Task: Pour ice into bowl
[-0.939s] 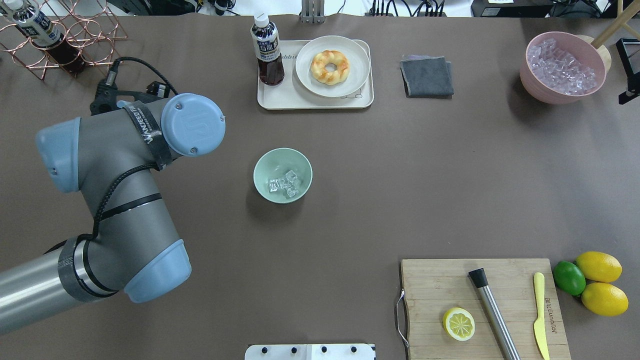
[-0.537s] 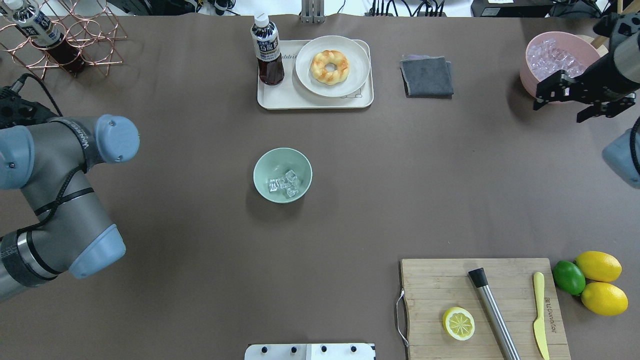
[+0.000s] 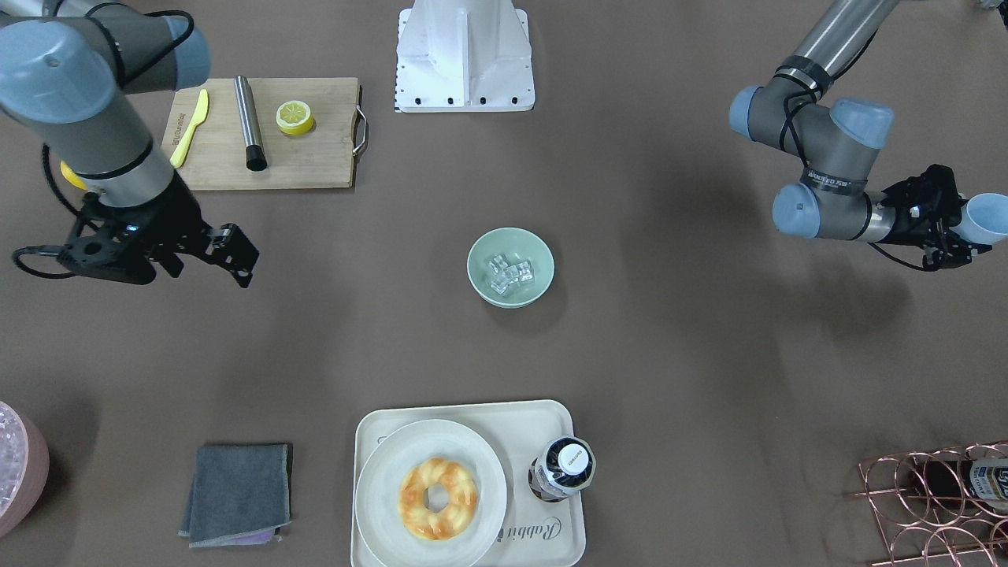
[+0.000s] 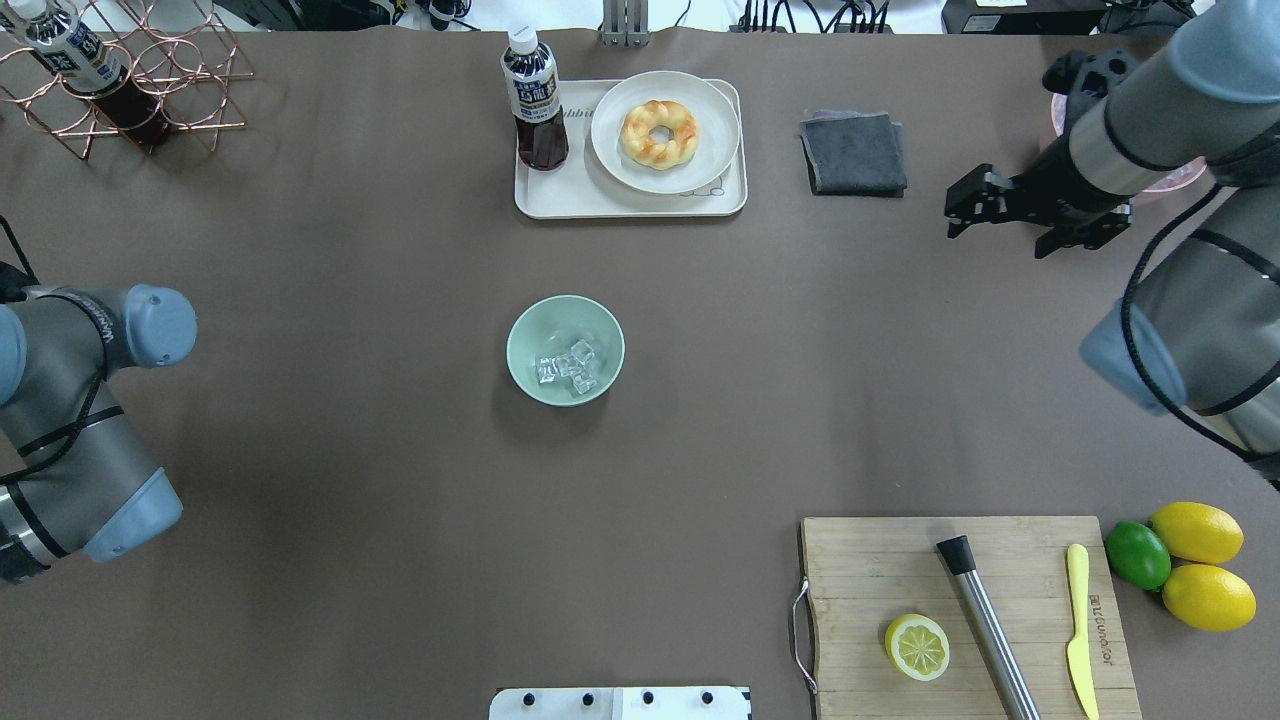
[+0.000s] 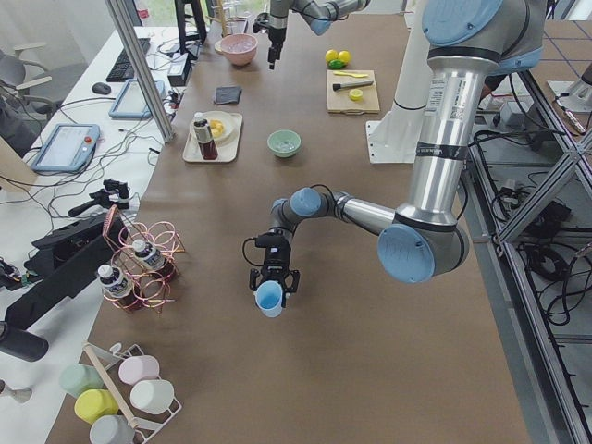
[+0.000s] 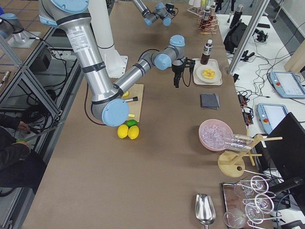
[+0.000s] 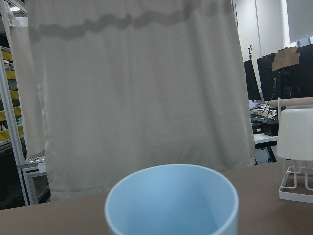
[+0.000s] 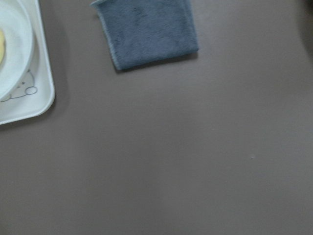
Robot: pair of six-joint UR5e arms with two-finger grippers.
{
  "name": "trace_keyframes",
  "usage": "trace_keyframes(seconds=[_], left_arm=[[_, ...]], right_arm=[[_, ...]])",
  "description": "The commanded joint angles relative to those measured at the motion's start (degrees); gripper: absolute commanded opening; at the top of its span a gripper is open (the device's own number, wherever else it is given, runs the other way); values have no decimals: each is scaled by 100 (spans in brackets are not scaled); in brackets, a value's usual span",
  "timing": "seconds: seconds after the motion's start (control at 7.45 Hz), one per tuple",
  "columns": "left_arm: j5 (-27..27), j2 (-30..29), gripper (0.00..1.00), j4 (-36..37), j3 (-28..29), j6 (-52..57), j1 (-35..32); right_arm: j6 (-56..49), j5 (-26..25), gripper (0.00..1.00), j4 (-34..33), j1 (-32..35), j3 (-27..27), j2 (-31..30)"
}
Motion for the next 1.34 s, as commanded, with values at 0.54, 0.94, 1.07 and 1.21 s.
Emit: trace_keyframes(seconds=[0.54,0.94,1.07,1.21], left_arm=[[-62,-40,60,-786,560,225,54],[-62,-119,73,-777,577,191,116],[-62,-120,76,-777,577,190,133],[-71,-120,90,-777,577,199,194]], right_arm=[[802,-1084,99,-656,-1517,-1045,2271],[1023,-1760,99,-594,-2185,-1976,3011],[1014,-1893,99,-568,-2317,-2031,3012],[997,-1946,99,-490,-2388,-2136,2995]])
